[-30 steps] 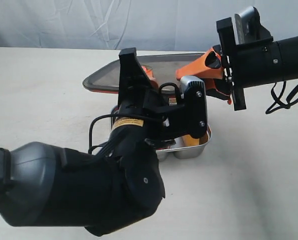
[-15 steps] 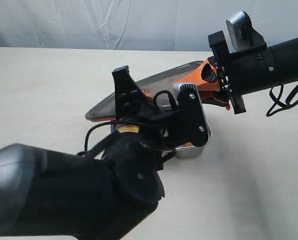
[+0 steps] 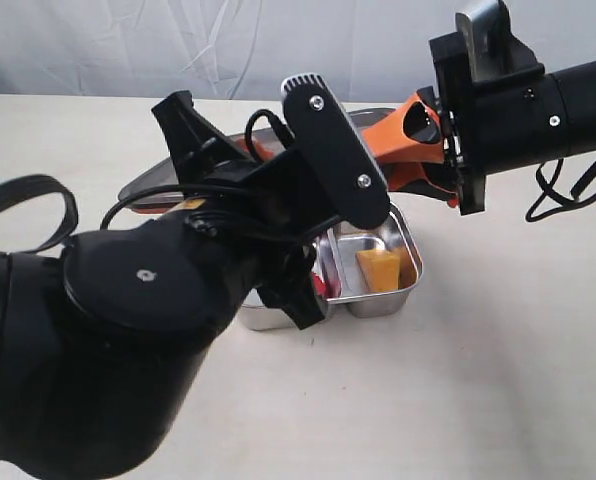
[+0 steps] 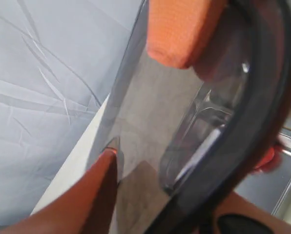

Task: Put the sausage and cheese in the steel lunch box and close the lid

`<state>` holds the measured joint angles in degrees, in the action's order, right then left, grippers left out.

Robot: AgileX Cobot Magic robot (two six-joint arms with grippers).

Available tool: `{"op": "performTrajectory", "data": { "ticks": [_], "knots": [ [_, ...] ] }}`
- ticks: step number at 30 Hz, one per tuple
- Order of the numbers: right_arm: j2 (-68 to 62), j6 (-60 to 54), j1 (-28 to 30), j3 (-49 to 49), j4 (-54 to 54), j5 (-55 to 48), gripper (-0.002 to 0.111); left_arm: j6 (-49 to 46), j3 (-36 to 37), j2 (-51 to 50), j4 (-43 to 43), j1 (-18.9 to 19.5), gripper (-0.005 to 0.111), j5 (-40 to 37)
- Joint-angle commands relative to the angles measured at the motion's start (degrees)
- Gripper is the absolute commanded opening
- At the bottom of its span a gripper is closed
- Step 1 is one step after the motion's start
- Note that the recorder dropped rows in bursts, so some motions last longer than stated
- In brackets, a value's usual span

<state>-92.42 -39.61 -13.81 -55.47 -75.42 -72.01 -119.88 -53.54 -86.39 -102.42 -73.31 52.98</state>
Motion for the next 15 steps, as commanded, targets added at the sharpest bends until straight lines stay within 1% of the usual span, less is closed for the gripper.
{"op": "performTrajectory", "data": {
  "ticks": [1, 5, 7, 15],
  "knots": [
    [-1.09, -4.79, 1.16, 0.88, 12.59, 9.07, -0.001, 1.06, -0.59, 1.82, 2.47, 0.71, 0.044, 5.68],
    [-1.09, -5.01, 1.16, 0.88, 12.59, 10.75, -0.001, 0.92, 0.52, 1.72, 2.47, 0.71, 0.052, 7.05],
    [-1.09, -5.46, 1.16, 0.61, 12.59, 11.27, -0.001, 1.08, 1.90, 1.72, 2.47, 0.71, 0.053, 7.21],
    [-1.09, -5.59, 1.16, -4.85, 14.69, 9.66, -0.001, 3.10, 8.44, 1.72, 2.47, 0.71, 0.053, 11.66]
  ]
}}
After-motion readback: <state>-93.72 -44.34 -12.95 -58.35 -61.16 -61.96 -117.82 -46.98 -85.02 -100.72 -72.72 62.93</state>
